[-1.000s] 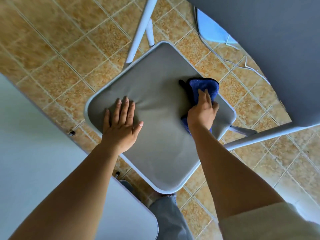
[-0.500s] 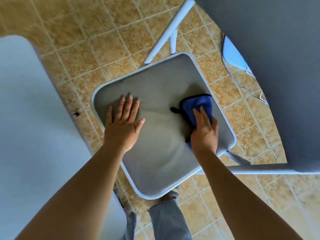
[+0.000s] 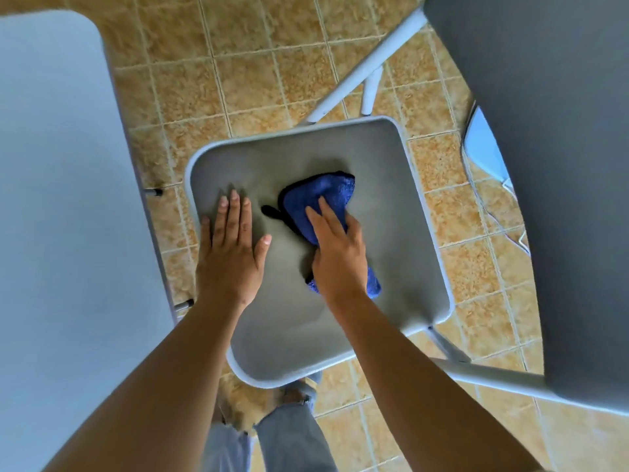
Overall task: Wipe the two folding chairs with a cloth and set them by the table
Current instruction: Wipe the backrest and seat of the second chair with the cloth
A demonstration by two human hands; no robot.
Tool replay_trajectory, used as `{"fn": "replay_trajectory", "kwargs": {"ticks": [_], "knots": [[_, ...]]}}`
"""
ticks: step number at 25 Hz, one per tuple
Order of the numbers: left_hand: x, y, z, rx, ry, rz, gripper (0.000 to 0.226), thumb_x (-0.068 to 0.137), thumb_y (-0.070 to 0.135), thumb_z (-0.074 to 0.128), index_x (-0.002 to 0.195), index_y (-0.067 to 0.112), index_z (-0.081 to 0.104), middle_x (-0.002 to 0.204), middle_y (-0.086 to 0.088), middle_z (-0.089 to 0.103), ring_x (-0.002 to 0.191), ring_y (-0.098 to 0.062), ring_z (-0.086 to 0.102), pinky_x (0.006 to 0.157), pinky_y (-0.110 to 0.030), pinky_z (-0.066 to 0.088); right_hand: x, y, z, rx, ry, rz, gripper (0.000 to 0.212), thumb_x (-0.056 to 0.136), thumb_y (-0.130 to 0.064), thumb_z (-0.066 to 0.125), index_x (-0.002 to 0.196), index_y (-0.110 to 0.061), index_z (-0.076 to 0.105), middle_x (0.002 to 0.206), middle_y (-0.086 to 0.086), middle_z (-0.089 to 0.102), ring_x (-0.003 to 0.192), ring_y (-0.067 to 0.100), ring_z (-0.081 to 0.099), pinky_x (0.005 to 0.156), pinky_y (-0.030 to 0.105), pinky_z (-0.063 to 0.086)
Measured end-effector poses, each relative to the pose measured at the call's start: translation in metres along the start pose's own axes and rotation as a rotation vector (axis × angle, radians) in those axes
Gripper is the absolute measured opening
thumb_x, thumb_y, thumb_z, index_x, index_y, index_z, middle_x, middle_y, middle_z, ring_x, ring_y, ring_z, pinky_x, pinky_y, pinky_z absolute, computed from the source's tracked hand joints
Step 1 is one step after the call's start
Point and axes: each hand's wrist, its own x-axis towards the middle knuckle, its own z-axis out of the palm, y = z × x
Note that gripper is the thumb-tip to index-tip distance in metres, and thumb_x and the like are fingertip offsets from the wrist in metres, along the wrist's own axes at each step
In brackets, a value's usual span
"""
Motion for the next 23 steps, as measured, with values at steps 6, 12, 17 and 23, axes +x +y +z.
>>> {"fn": "replay_trajectory", "kwargs": {"ticks": [6,12,17,23], "knots": [[0.000,-0.003,0.002,0.030,0.002,0.001,0.066,0.098,0.050,0.013,0.152,0.015,0.000,0.161,-0.004,-0.003,0.148,-0.017,-0.005,0.120,-0.042,0.002,0.022,0.075,-0.022,-0.072,0.055,0.359,0.063,0.081,0.007,0.044,0.138,-0.021,0.047,0.150,-0.003,0.040,0.124,0.037,0.041,0.103,0.044,0.041],[-0.001,-0.004,0.005,0.019,0.056,0.015,0.068,0.098,0.051,0.015,0.153,0.012,0.007,0.161,-0.006,0.006,0.148,-0.019,0.004,0.120,-0.042,0.007,0.091,0.011,0.003,-0.002,0.002,0.141,0.061,0.083,0.001,0.040,0.140,-0.020,0.044,0.151,-0.002,0.037,0.132,0.033,0.036,0.110,0.033,0.029],[-0.005,0.001,-0.001,-0.027,0.091,-0.058,0.071,0.097,0.051,0.023,0.151,0.005,0.015,0.159,-0.013,0.013,0.148,-0.025,0.010,0.120,-0.041,0.010,0.008,0.007,-0.002,-0.017,-0.047,-0.120,0.070,0.067,0.003,0.065,0.131,-0.023,0.054,0.144,-0.006,0.047,0.119,0.036,0.049,0.090,0.040,0.051],[-0.001,-0.004,-0.001,0.022,0.004,-0.041,0.078,0.094,0.058,0.012,0.152,0.008,0.002,0.161,-0.011,0.000,0.148,-0.022,-0.005,0.121,-0.040,0.001,0.045,0.070,-0.021,-0.057,0.056,0.400,0.062,0.082,0.008,0.041,0.139,-0.016,0.044,0.152,0.001,0.037,0.127,0.037,0.038,0.109,0.040,0.033]]}}
